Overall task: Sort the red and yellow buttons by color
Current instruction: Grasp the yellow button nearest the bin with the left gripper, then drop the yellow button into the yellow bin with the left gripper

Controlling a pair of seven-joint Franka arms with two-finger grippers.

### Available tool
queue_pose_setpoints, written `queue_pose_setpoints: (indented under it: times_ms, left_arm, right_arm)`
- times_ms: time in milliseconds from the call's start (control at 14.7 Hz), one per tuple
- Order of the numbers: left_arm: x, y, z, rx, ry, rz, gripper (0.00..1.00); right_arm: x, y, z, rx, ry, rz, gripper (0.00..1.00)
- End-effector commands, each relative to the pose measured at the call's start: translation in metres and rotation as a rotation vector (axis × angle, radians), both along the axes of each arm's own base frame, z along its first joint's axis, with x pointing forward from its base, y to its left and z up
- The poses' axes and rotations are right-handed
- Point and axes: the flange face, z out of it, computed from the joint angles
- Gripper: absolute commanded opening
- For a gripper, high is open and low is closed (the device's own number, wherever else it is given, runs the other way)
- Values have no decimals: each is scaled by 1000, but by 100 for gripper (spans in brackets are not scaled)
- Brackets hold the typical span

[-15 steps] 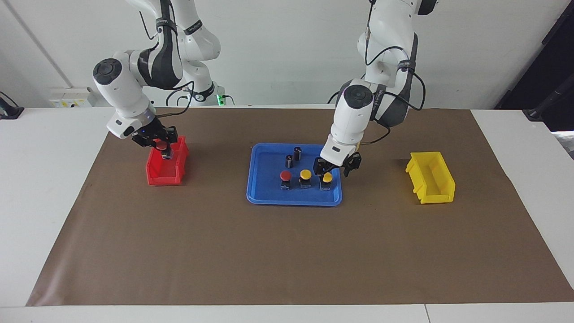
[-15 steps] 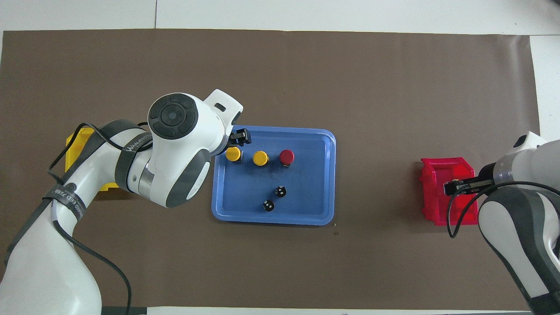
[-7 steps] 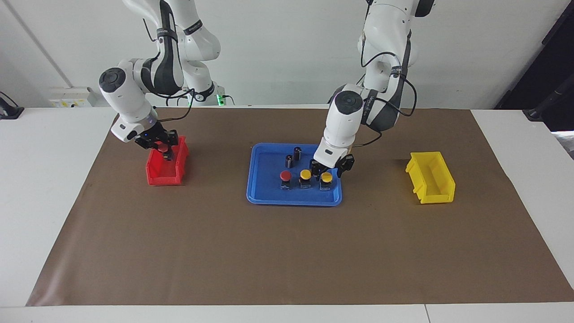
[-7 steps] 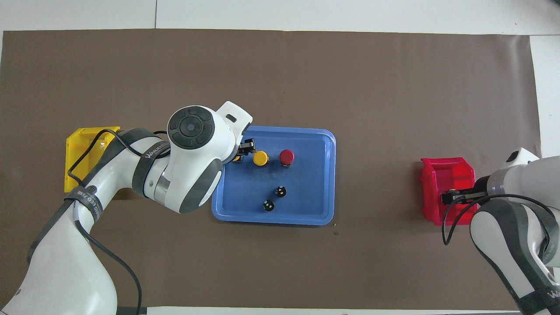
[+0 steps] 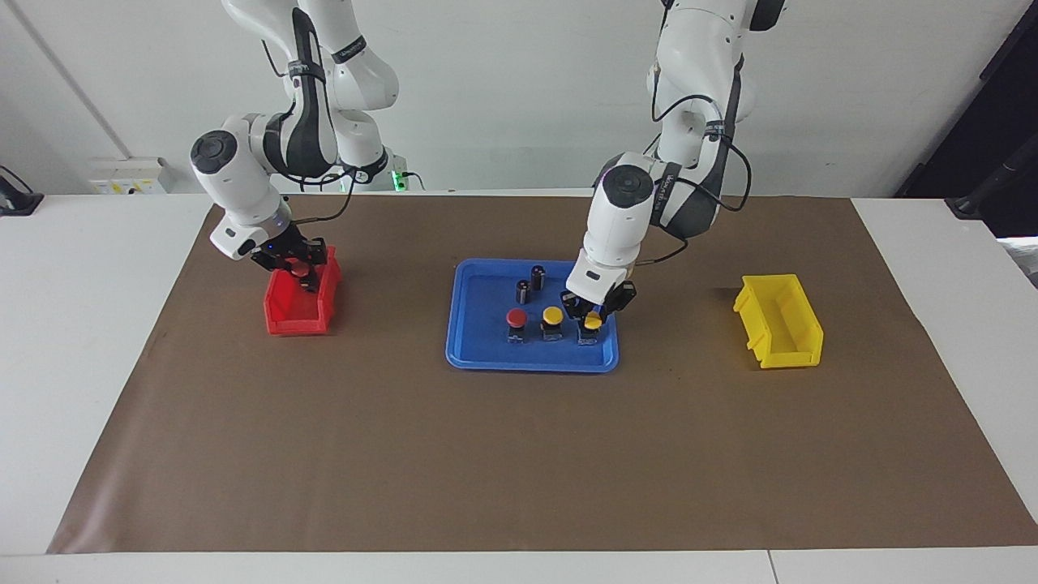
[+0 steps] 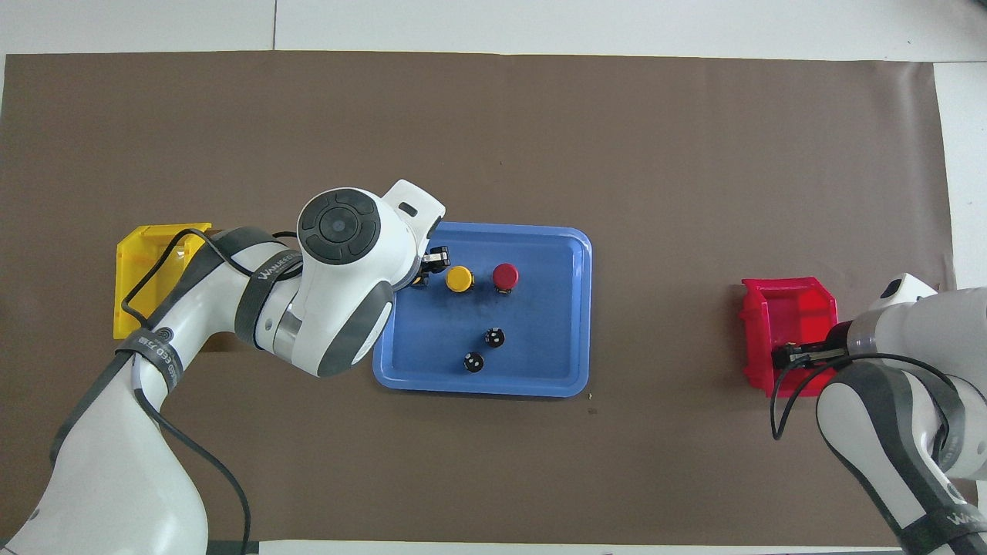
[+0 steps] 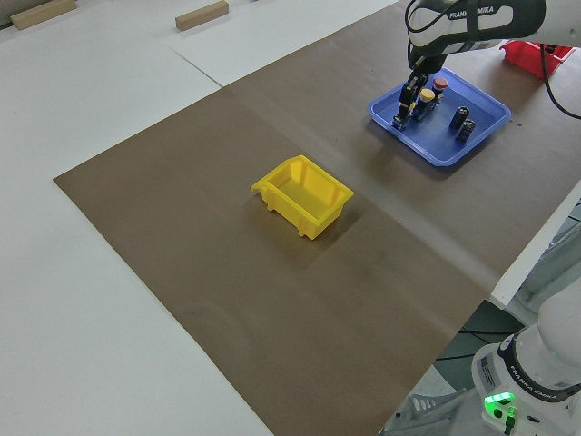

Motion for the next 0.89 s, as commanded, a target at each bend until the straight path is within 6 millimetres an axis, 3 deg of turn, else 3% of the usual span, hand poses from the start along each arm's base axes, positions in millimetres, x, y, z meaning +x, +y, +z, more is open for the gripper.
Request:
queue_pose_setpoints:
  times_ms: [0, 68, 205, 273, 478, 819]
  left_arm:
    - [6, 2, 48, 37, 26, 24, 1]
    - [9, 8, 67, 42, 31, 26, 1]
    - [28, 70, 101, 47, 45, 28, 1]
    - [36, 96, 107, 50, 57, -8, 1]
    - [61, 180, 120, 76, 47, -38, 1]
    - [77, 310, 116, 108, 85, -67, 1]
  right_arm:
    - [-9, -1, -1, -8, -14, 20, 19]
    - [-9, -1, -1, -9, -23, 21, 22]
    - [-10, -1, -3, -9, -30, 21, 35]
    - [-10, -1, -3, -9, -28, 21, 44]
    - [-10, 0, -3, -9, -28, 24, 58]
    - [6, -3, 12, -10, -24, 37, 62]
